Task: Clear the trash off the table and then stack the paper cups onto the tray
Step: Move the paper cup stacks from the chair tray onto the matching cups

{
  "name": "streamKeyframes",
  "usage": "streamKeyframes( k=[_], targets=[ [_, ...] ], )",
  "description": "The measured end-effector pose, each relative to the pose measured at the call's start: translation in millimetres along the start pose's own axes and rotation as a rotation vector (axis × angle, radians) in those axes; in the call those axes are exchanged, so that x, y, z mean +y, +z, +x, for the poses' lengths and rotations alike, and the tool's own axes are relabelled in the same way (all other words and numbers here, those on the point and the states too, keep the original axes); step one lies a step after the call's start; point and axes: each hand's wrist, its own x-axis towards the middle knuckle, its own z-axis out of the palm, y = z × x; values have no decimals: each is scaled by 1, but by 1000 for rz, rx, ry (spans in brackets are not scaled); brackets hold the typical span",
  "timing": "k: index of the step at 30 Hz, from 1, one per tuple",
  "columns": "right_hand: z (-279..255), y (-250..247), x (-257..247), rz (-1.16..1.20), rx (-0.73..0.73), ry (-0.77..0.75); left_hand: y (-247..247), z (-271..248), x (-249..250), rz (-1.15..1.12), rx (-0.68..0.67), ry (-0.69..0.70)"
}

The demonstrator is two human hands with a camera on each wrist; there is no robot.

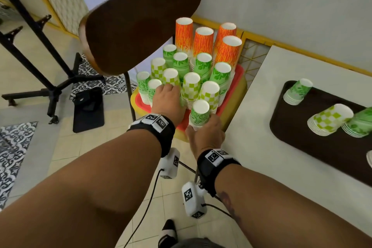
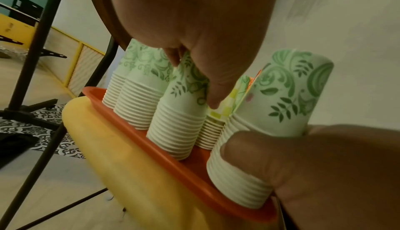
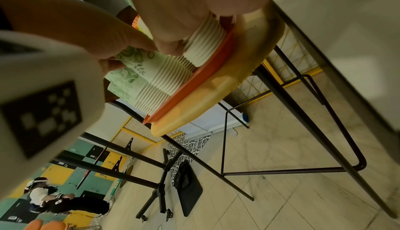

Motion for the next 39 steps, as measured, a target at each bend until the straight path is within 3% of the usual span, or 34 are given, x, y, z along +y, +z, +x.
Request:
streamKeyframes(
  k=[3,9,13,18,25,31,35,39],
  targets=[
    [1,0,1,-3,15,-16,5,-6,6,-242,-59,2],
    [3,-1,3,-5,0,-4,24,-14,5,-729,-57,-295],
    [2,1,3,62,41,-32,42,-17,-3,-891,-103,-384],
    [2,-8,4,164,20,-36,54,-8,-11,-879,-151,-260],
    [9,-37,6,284,56,-32,59,-14,-1,-822,-14,-185],
    [29,-92,13,399,84,38,37,-29,63,-833,38,-19],
    [57,-142,24,462,148,5,16,-47,115,-885,128,-15],
    [104,-188,43,444,186,-52,26,-64,146,-964,132,-20]
  ],
)
